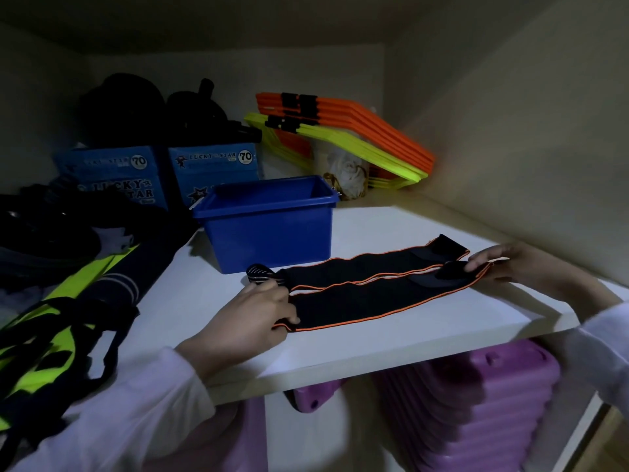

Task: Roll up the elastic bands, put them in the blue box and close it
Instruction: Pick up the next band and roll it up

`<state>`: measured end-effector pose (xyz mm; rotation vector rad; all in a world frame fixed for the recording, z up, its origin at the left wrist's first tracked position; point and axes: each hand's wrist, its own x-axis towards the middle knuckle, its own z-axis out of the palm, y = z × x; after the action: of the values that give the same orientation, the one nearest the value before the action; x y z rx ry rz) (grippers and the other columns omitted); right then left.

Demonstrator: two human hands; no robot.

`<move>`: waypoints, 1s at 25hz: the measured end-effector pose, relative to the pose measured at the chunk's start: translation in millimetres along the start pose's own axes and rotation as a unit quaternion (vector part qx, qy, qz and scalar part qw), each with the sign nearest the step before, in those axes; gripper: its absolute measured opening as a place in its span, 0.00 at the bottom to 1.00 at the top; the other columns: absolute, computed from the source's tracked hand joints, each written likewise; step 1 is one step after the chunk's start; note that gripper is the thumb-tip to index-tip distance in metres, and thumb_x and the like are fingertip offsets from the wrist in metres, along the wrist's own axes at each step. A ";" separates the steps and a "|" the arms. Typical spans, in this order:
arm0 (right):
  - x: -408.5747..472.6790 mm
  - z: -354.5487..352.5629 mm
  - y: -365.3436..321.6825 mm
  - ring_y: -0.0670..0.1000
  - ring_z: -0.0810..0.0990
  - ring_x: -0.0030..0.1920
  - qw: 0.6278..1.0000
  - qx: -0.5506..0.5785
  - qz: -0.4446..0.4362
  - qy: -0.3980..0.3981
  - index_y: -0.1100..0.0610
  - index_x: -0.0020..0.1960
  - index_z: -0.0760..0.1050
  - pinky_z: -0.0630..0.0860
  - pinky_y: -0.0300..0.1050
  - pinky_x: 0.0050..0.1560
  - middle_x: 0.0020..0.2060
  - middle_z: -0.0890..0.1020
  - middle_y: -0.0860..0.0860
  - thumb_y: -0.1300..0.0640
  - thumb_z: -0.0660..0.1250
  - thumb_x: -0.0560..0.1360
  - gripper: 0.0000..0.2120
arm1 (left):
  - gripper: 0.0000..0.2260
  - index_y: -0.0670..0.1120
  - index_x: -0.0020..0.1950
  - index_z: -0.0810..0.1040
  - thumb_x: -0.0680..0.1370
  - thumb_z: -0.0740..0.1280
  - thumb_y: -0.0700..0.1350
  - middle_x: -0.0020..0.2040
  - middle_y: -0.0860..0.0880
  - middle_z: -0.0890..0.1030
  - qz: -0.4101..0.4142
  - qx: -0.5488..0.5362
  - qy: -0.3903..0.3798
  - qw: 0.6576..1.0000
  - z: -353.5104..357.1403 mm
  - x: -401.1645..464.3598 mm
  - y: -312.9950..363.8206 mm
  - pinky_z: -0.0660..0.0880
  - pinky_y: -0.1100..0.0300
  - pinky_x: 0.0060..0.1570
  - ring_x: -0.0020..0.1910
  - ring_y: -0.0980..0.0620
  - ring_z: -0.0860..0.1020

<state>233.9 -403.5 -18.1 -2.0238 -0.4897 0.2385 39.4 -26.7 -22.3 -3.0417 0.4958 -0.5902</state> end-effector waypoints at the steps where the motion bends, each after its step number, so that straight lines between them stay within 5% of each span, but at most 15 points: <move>1: 0.8 0.2 -1.9 0.50 0.83 0.44 1.000 -0.007 0.010 -0.003 0.59 0.38 0.84 0.79 0.29 0.41 0.43 0.85 0.55 0.50 0.81 0.55 0.17 | 0.18 0.53 0.42 0.83 0.64 0.54 0.48 0.35 0.54 0.78 -0.006 -0.003 -0.002 1.000 -1.8 -0.4 2.0 0.62 0.66 0.44 0.43 0.58 0.66; 2: -2.5 2.3 -8.7 0.52 0.81 0.45 1.000 0.009 0.010 -0.015 0.60 0.40 0.83 0.79 0.28 0.39 0.45 0.84 0.57 0.62 0.74 0.66 0.03 | 0.21 0.53 0.45 0.83 0.65 0.52 0.50 0.37 0.54 0.78 -0.008 -0.005 -0.003 1.000 -3.0 -0.5 3.9 0.60 0.68 0.45 0.44 0.58 0.68; 3: -1.7 -0.5 -8.5 0.53 0.80 0.45 1.000 -0.008 0.017 -0.014 0.62 0.41 0.82 0.78 0.28 0.38 0.47 0.83 0.59 0.72 0.63 0.72 0.10 | 0.24 0.54 0.49 0.83 0.65 0.50 0.53 0.40 0.53 0.77 -0.014 -0.010 -0.013 1.000 -5.0 -0.5 6.3 0.59 0.68 0.47 0.46 0.57 0.69; 5: -0.1 -5.6 -3.5 0.53 0.81 0.43 0.998 0.007 0.048 -0.034 0.65 0.43 0.81 0.80 0.30 0.38 0.48 0.83 0.59 0.75 0.54 0.75 0.17 | 0.25 0.55 0.53 0.81 0.67 0.49 0.57 0.44 0.54 0.74 -0.040 -0.032 -0.047 0.998 -9.4 -0.3 9.6 0.59 0.69 0.50 0.45 0.58 0.66; 8: -4.9 -1.4 -10.6 0.50 0.78 0.36 0.999 0.012 0.050 -0.017 0.65 0.43 0.82 0.76 0.30 0.31 0.40 0.81 0.58 0.65 0.62 0.76 0.10 | 0.13 0.52 0.56 0.80 0.77 0.60 0.53 0.41 0.57 0.69 -0.083 -0.079 -0.055 0.992 -12.7 6.9 13.9 0.62 0.69 0.44 0.43 0.59 0.65; 10: -5.7 3.2 -13.8 0.44 0.75 0.28 0.998 0.022 0.056 -0.005 0.64 0.42 0.80 0.72 0.29 0.26 0.35 0.77 0.57 0.66 0.63 0.75 0.07 | 0.13 0.50 0.61 0.76 0.78 0.62 0.50 0.42 0.57 0.67 -0.117 -0.087 -0.059 0.988 -12.3 12.9 16.2 0.65 0.67 0.43 0.46 0.56 0.69; 13: -9.0 9.9 -20.8 0.48 0.75 0.29 0.993 0.081 0.081 -0.016 0.61 0.51 0.74 0.75 0.33 0.26 0.35 0.75 0.58 0.71 0.61 0.75 0.09 | 0.19 0.50 0.67 0.71 0.77 0.62 0.51 0.56 0.51 0.72 -0.149 -0.046 -0.108 0.982 -13.0 21.8 17.6 0.71 0.61 0.55 0.58 0.52 0.73; 17: -8.2 10.7 -23.4 0.53 0.75 0.37 0.991 0.085 0.100 -0.017 0.57 0.56 0.75 0.78 0.40 0.33 0.38 0.78 0.58 0.72 0.58 0.73 0.17 | 0.16 0.50 0.62 0.76 0.76 0.62 0.53 0.56 0.49 0.80 -0.137 -0.037 -0.204 0.969 -13.4 31.3 21.5 0.74 0.54 0.54 0.56 0.50 0.76; 20: -6.2 12.1 -21.2 0.54 0.73 0.37 0.993 0.063 0.102 -0.018 0.67 0.56 0.75 0.74 0.43 0.37 0.42 0.76 0.60 0.70 0.59 0.70 0.15 | 0.18 0.46 0.63 0.74 0.76 0.63 0.53 0.59 0.48 0.78 -0.159 -0.044 -0.234 0.958 -14.3 37.2 23.9 0.73 0.54 0.58 0.59 0.49 0.75; 23: -5.0 12.0 -23.8 0.50 0.71 0.33 0.993 0.070 0.098 -0.016 0.68 0.48 0.75 0.69 0.43 0.36 0.35 0.74 0.57 0.63 0.65 0.68 0.11 | 0.10 0.45 0.42 0.72 0.73 0.68 0.51 0.41 0.51 0.74 -0.177 -0.079 -0.209 0.958 -14.1 40.4 22.4 0.69 0.61 0.38 0.42 0.54 0.72; 25: -4.6 11.7 -27.2 0.45 0.69 0.29 0.995 0.047 0.084 -0.018 0.59 0.40 0.75 0.63 0.40 0.34 0.27 0.72 0.48 0.60 0.64 0.75 0.06 | 0.13 0.47 0.38 0.68 0.70 0.71 0.50 0.34 0.55 0.65 -0.195 -0.089 -0.190 0.958 -15.1 41.7 21.5 0.63 0.63 0.36 0.42 0.54 0.68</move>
<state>219.0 -384.8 -0.1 -1.9729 -0.3234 0.3940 64.0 -59.1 5.5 -3.3236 -0.0697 0.0602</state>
